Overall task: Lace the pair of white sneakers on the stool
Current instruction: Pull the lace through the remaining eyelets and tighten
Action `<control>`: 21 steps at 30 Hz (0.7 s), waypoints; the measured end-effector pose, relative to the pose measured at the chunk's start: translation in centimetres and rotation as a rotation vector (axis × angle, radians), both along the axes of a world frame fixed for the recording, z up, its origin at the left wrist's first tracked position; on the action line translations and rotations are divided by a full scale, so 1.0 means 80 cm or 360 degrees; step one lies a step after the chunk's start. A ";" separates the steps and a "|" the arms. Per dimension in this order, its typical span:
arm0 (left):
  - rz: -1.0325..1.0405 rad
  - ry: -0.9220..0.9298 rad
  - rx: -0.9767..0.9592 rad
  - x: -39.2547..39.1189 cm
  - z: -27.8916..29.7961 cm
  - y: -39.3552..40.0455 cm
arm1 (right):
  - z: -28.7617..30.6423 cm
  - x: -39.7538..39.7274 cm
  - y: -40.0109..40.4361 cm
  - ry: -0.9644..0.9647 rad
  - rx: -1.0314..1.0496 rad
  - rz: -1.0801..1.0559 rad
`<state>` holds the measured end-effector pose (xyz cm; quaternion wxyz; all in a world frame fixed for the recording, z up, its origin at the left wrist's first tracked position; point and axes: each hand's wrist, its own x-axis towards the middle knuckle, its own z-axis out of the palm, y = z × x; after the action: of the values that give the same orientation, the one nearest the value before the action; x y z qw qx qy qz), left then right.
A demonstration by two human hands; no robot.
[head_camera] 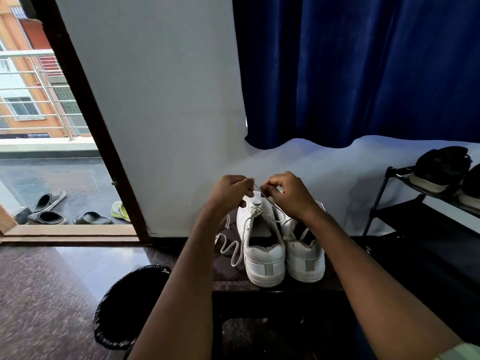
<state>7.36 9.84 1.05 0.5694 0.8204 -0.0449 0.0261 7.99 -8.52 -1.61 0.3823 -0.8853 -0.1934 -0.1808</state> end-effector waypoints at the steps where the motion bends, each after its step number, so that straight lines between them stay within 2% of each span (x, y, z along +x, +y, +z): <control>1: -0.0004 0.0016 -0.0043 0.000 0.001 0.001 | 0.000 0.001 -0.002 0.0030 0.0051 0.0004; 4: -0.0067 0.0007 0.0003 0.000 0.000 0.005 | 0.000 -0.001 0.000 0.0184 0.0287 0.0109; 7: -0.0133 -0.0017 0.0101 -0.002 -0.003 0.002 | 0.002 -0.003 0.006 0.0200 0.0296 0.0183; 13: -0.0058 -0.0052 0.0119 0.004 -0.005 0.010 | 0.003 0.003 -0.005 0.0066 0.0375 -0.0030; 18: -0.0230 -0.0168 0.0151 0.007 -0.010 0.008 | 0.005 -0.002 -0.003 0.0228 0.0400 0.0167; 21: -0.0162 -0.0250 0.0226 0.011 -0.013 0.006 | 0.005 -0.004 0.000 0.0293 0.0451 0.0205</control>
<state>8.23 10.33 -0.01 0.5052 0.8507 -0.1328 0.0580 7.66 -8.48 -1.19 0.5300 -0.8213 -0.1864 -0.0996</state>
